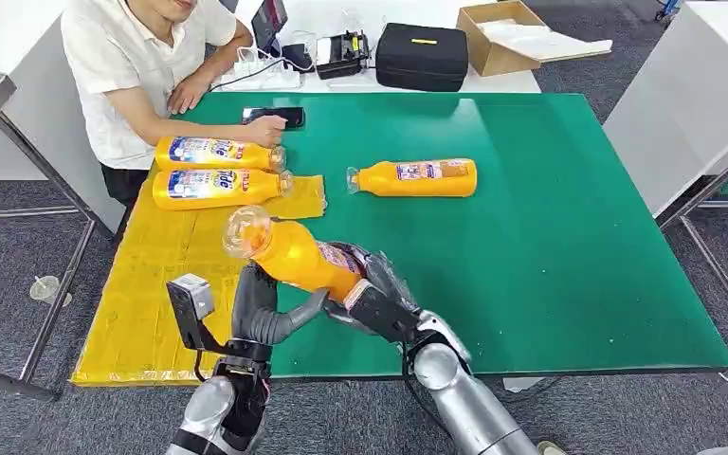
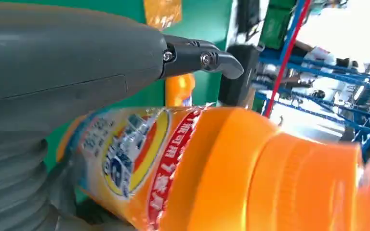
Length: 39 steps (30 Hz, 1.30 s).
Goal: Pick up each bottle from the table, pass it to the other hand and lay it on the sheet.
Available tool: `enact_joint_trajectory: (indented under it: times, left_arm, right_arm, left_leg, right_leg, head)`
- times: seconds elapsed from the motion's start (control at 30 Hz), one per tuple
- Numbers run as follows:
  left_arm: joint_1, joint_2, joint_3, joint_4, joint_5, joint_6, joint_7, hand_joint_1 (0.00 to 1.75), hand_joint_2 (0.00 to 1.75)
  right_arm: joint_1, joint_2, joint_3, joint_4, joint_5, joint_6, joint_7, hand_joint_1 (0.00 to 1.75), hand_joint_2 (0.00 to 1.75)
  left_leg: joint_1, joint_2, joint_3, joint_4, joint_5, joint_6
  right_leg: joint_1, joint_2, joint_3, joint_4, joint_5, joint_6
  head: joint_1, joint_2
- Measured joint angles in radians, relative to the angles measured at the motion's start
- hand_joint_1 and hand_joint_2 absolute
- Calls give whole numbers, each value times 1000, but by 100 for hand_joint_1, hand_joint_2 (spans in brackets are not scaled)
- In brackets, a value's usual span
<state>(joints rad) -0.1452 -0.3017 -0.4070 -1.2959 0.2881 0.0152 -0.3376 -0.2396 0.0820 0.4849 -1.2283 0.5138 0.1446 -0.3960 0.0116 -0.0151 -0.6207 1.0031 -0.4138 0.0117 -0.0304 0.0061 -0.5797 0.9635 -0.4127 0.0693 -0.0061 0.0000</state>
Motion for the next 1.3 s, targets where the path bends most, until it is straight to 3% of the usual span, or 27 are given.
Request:
enact_joint_trajectory:
  times: [0.3, 0.33, 0.37, 0.93, 0.97, 1.0, 1.03, 1.07, 1.3]
  left_arm:
    - [-9, 0, -19, -1, 58, -35, 6, 0, 175]
    - [-10, 0, -20, 0, 63, -33, 6, 106, 175]
    - [-12, 0, -20, 0, 75, -35, 6, 175, 175]
    - [-32, 0, -17, 23, 118, -61, -8, 175, 175]
    - [-32, 0, -17, 23, 119, -61, -8, 175, 175]
    - [-32, 0, -17, 23, 119, -61, -10, 175, 175]
    - [-32, 0, -17, 23, 121, -61, -16, 175, 175]
    - [-32, 0, -17, 24, 124, -61, -19, 175, 175]
    - [-33, -1, -18, 23, 131, -56, -45, 175, 175]
  right_arm:
    - [-12, 0, 15, 26, -14, 5, -8, 175, 175]
    - [-14, 0, 18, 29, -11, 5, -9, 175, 175]
    - [-17, 0, 21, 32, -8, 5, -10, 175, 175]
    - [-41, 0, 47, 64, 6, -2, -16, 175, 175]
    - [-41, 0, 47, 64, 6, -2, -16, 164, 175]
    - [-41, 0, 48, 64, 5, -2, -17, 138, 175]
    - [-41, 0, 48, 65, 3, -2, -18, 31, 175]
    - [-41, 0, 49, 65, -1, -2, -19, 0, 175]
    - [-25, 22, 48, 65, -37, -24, -21, 0, 175]
  left_leg:
    - [0, 0, 0, 0, 0, 0]
    - [0, 0, 0, 0, 0, 0]
    - [0, 0, 0, 0, 0, 0]
    - [0, 0, 0, 0, 0, 0]
    - [0, 0, 0, 0, 0, 0]
    - [0, 0, 0, 0, 0, 0]
    - [0, 0, 0, 0, 0, 0]
    - [0, 0, 0, 0, 0, 0]
    - [0, 0, 0, 0, 0, 0]
  right_leg:
    - [0, 0, 0, 0, 0, 0]
    - [0, 0, 0, 0, 0, 0]
    - [0, 0, 0, 0, 0, 0]
    - [0, 0, 0, 0, 0, 0]
    - [0, 0, 0, 0, 0, 0]
    - [0, 0, 0, 0, 0, 0]
    - [0, 0, 0, 0, 0, 0]
    - [0, 0, 0, 0, 0, 0]
    - [0, 0, 0, 0, 0, 0]
  head:
    - [0, 0]
    - [0, 0]
    - [0, 0]
    - [0, 0]
    - [0, 0]
    - [0, 0]
    - [0, 0]
    - [0, 0]
    - [0, 0]
